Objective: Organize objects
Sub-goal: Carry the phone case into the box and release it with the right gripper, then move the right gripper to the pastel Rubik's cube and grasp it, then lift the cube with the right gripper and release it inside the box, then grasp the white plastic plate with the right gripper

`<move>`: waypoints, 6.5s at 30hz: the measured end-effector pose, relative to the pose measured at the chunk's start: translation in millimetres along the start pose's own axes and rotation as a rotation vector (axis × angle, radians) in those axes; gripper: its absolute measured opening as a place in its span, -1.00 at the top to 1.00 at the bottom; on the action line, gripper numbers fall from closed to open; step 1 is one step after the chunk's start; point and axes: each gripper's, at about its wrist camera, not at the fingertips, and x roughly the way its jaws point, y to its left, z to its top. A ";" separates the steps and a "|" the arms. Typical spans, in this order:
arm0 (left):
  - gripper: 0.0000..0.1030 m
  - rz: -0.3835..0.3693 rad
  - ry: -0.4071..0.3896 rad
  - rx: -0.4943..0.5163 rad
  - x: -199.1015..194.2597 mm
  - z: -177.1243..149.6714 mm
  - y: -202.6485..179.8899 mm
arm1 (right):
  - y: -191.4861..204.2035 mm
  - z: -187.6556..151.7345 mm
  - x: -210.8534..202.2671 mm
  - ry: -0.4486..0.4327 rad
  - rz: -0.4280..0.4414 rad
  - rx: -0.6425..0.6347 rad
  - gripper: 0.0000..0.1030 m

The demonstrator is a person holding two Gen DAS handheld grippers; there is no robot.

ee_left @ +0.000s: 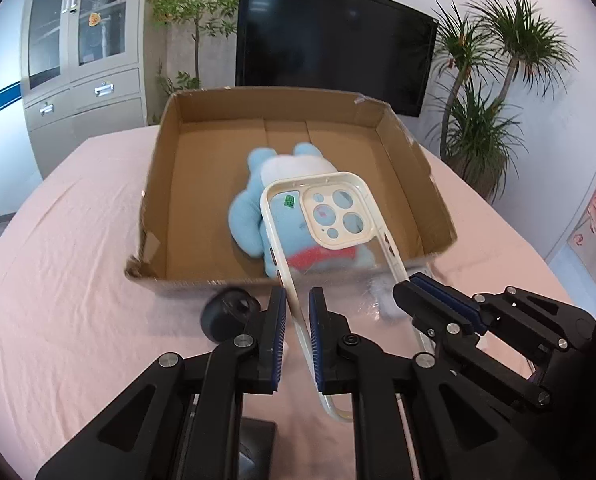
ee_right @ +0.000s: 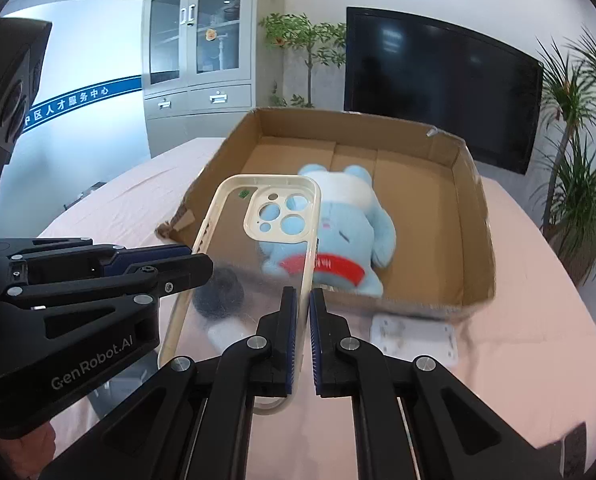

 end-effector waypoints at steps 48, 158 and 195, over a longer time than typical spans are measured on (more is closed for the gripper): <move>-0.54 -0.125 0.179 0.059 33.5 -17.1 -1.7 | -94.4 -47.6 29.8 0.207 -0.096 0.230 -0.48; -0.15 -0.375 0.196 0.285 111.5 118.5 -107.7 | -157.5 66.4 37.7 -0.062 0.141 -0.025 -0.11; -0.53 -0.314 0.466 -0.096 114.5 -7.9 -89.6 | -255.8 -16.0 115.8 0.477 0.296 0.211 -0.03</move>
